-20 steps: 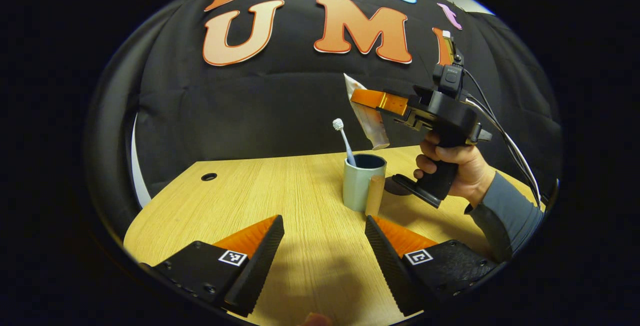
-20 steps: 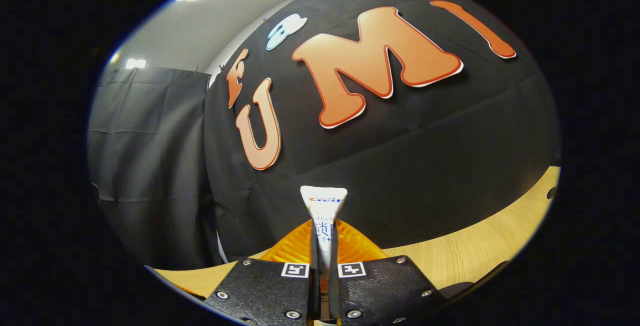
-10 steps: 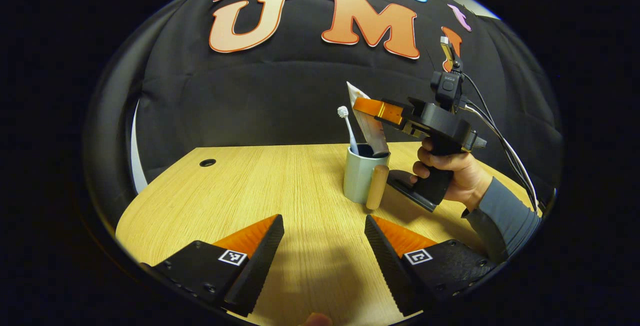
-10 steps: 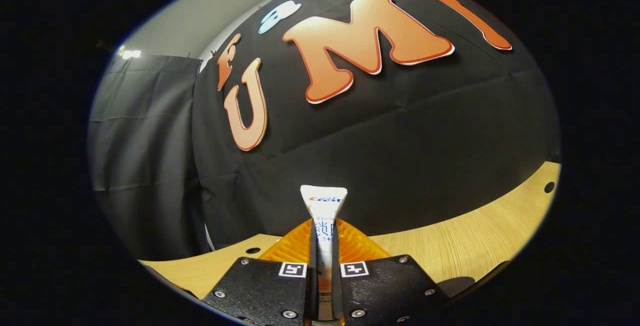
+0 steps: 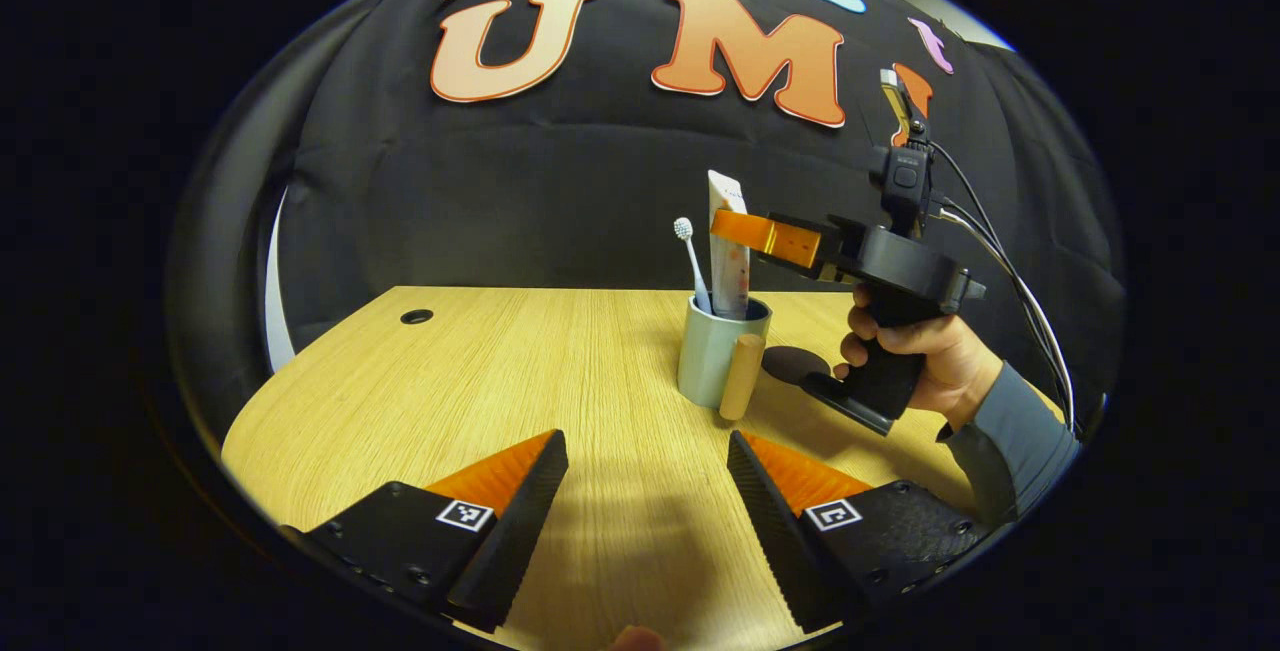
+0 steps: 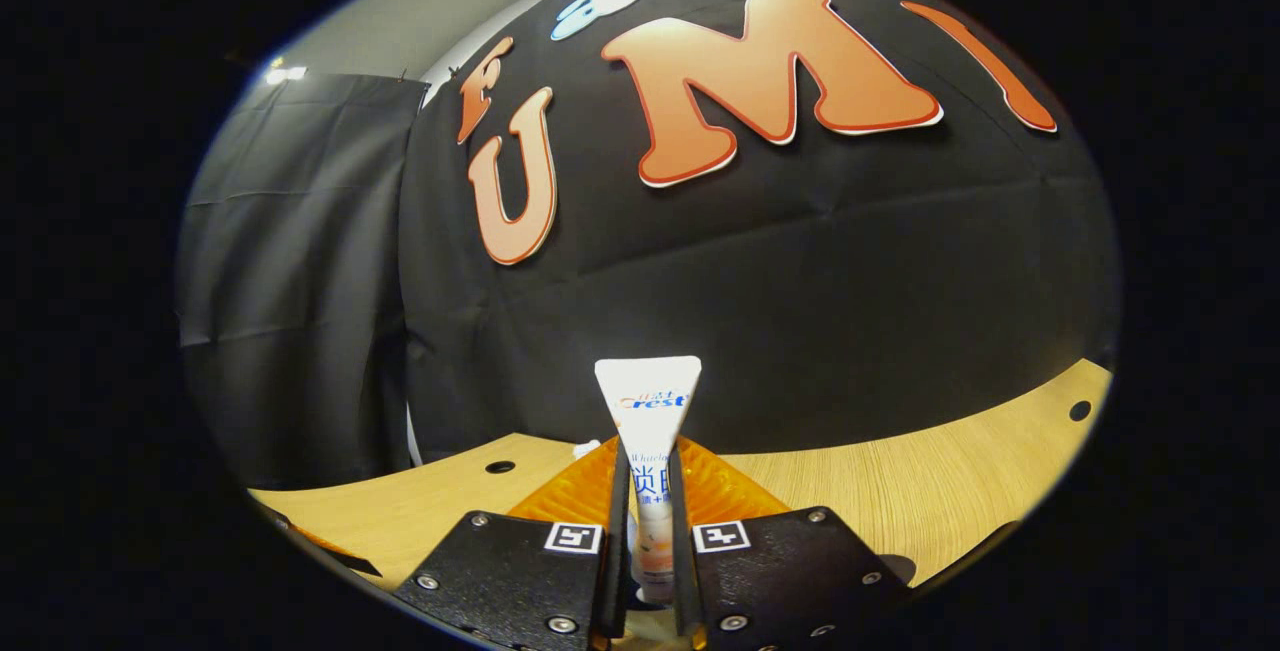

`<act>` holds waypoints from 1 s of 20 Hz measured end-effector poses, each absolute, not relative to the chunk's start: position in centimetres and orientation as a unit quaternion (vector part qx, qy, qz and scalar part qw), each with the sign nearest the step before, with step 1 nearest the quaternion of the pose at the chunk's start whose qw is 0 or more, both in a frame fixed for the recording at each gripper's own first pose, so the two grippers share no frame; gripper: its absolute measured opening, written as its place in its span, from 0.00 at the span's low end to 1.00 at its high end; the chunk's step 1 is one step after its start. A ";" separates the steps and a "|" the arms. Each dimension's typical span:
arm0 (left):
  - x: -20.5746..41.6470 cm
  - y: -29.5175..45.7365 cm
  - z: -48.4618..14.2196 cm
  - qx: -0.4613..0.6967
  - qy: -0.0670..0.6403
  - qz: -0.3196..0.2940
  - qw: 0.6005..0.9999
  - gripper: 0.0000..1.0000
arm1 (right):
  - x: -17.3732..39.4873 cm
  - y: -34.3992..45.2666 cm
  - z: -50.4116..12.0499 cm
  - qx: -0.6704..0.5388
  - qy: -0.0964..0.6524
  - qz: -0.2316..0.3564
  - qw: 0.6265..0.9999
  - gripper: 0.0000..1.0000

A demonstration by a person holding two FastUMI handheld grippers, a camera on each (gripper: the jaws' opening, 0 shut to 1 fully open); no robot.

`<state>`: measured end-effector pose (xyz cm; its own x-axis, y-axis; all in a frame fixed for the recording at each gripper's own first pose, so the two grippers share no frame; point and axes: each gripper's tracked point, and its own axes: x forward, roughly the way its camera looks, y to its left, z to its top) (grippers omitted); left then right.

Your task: Put the toothbrush and toothpaste on the desktop into the cup, then pick up the cup and place it on the coaster on the desktop.

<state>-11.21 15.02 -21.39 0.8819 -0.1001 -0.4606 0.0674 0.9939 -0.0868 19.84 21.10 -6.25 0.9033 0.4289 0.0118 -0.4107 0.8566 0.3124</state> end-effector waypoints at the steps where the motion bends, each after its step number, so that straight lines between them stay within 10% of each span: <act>1: -11.1 14.9 -21.4 -0.035 0.239 -0.043 0.969 0.97 | 19.5 21.0 -6.7 0.147 0.040 0.222 0.963 0.21; 14: -7.5 11.4 -18.3 -0.040 0.244 -0.052 0.968 0.98 | 14.8 14.2 -3.4 0.088 0.045 0.226 0.969 0.38; 20: -4.9 9.7 -16.7 -0.063 0.269 -0.076 0.958 0.98 | 11.7 10.3 -0.5 0.073 0.026 0.212 0.974 0.65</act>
